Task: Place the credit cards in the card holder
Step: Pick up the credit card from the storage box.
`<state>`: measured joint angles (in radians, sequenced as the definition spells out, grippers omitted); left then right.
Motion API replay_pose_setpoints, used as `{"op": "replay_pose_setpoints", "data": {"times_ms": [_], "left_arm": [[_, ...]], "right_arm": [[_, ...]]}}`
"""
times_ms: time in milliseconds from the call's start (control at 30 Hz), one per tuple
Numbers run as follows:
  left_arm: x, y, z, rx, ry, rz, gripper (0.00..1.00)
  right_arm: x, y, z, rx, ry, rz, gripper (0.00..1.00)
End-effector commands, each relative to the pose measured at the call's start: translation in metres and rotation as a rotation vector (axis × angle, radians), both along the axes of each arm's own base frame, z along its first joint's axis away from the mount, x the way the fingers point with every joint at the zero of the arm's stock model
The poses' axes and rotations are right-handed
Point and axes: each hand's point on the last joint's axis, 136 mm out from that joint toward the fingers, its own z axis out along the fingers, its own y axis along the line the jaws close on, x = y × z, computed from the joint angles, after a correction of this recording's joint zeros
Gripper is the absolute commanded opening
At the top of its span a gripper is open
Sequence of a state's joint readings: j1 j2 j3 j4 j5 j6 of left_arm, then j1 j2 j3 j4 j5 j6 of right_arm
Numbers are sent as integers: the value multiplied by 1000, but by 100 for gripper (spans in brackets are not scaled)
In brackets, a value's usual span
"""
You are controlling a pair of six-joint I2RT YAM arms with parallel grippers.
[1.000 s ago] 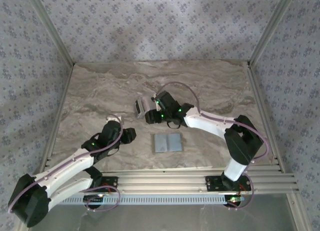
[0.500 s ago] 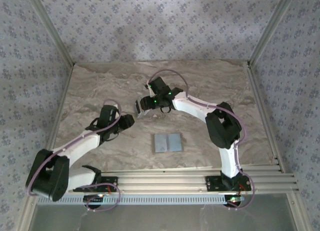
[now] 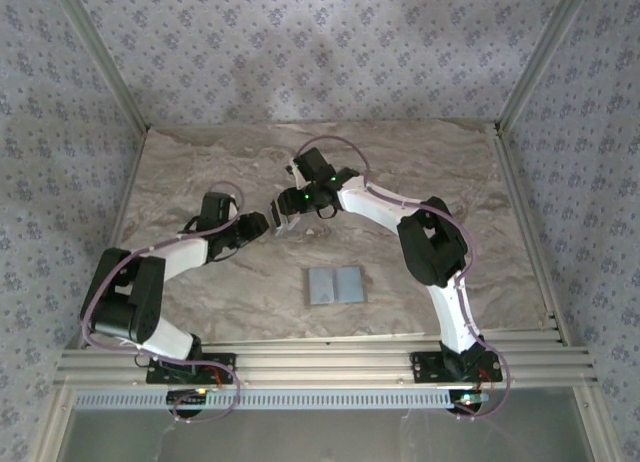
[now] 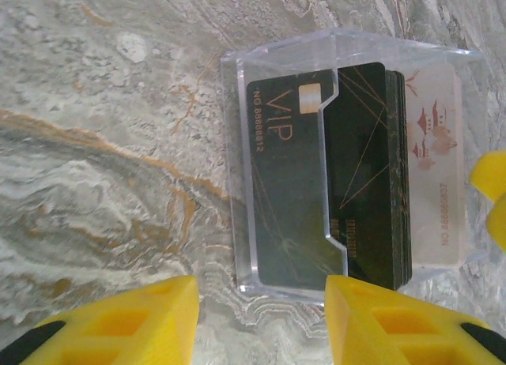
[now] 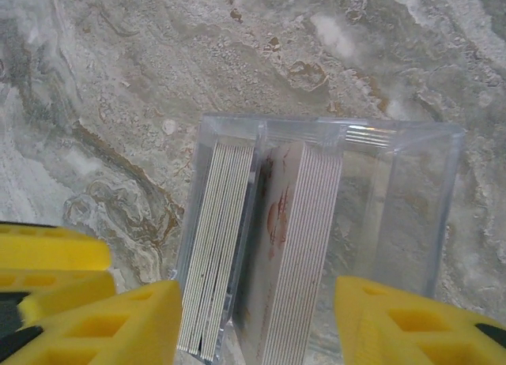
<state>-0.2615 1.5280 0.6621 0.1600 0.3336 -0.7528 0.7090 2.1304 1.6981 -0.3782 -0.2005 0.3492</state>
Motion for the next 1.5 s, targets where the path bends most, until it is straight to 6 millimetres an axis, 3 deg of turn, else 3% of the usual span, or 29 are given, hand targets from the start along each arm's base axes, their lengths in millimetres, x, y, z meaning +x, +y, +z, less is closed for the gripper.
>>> {"op": "replay_pose_setpoints", "data": {"times_ms": [0, 167, 467, 667, 1033, 1467], "left_arm": [[18, -12, 14, -42, -51, -43, 45], [25, -17, 3, -53, -33, -58, 44], [30, -20, -9, -52, -9, -68, 43], [31, -21, -12, -49, -7, -73, 43], [31, -22, -11, -52, -6, -74, 43], [31, -22, -12, -51, -4, -74, 43]], "right_arm": [[-5, 6, -6, 15, 39, 46, 54], [0, 4, -6, 12, 33, 31, 54], [-8, 15, -3, 80, 83, 82, 48], [-10, 19, 3, 129, 100, 96, 44], [-9, 19, -7, 140, 147, 98, 46], [-10, 17, 11, 206, 149, 104, 35]]}}
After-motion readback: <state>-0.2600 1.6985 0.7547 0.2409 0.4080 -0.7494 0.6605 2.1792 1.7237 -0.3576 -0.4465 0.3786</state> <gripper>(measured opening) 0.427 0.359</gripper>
